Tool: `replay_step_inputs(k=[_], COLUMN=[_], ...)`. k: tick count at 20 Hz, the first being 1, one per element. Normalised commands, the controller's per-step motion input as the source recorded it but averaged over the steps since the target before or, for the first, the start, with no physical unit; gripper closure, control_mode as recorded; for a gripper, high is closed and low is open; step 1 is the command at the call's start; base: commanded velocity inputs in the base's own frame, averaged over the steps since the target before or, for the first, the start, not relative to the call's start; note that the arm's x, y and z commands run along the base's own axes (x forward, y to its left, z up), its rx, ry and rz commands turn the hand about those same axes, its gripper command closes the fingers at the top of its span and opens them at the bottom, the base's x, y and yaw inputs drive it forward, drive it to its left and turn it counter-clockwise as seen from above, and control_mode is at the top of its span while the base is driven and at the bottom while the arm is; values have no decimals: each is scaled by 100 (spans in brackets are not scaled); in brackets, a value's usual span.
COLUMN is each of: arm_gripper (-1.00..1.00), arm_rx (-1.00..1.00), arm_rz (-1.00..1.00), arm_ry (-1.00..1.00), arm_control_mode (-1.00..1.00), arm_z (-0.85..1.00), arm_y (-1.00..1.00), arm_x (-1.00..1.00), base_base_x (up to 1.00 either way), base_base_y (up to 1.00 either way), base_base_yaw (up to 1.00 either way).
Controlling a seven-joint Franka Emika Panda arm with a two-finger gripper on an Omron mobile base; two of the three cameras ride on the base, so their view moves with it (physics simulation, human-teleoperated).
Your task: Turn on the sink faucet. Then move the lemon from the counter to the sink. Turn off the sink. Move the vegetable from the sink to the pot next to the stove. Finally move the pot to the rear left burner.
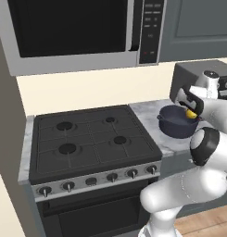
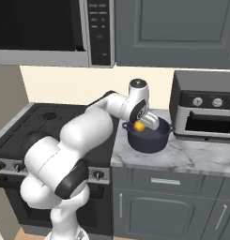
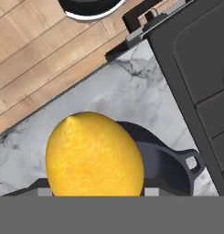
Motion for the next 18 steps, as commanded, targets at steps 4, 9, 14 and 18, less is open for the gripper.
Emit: replay_step_inputs(k=[4, 9, 14, 18], arm_gripper=[100, 100, 100, 100], arm_rx=[0, 0, 0, 0], arm_rz=[0, 0, 0, 0], arm_ry=[4, 3, 1, 1], arm_control_mode=[-100, -100, -100, -100], arm_z=[-22, -25, -28, -26], arm_y=[-6, -6, -2, 0], arm_x=[42, 30, 14, 11], base_base_x=[0, 0, 0, 0], base_base_y=[0, 0, 0, 0], base_base_yaw=[0, 0, 0, 0])
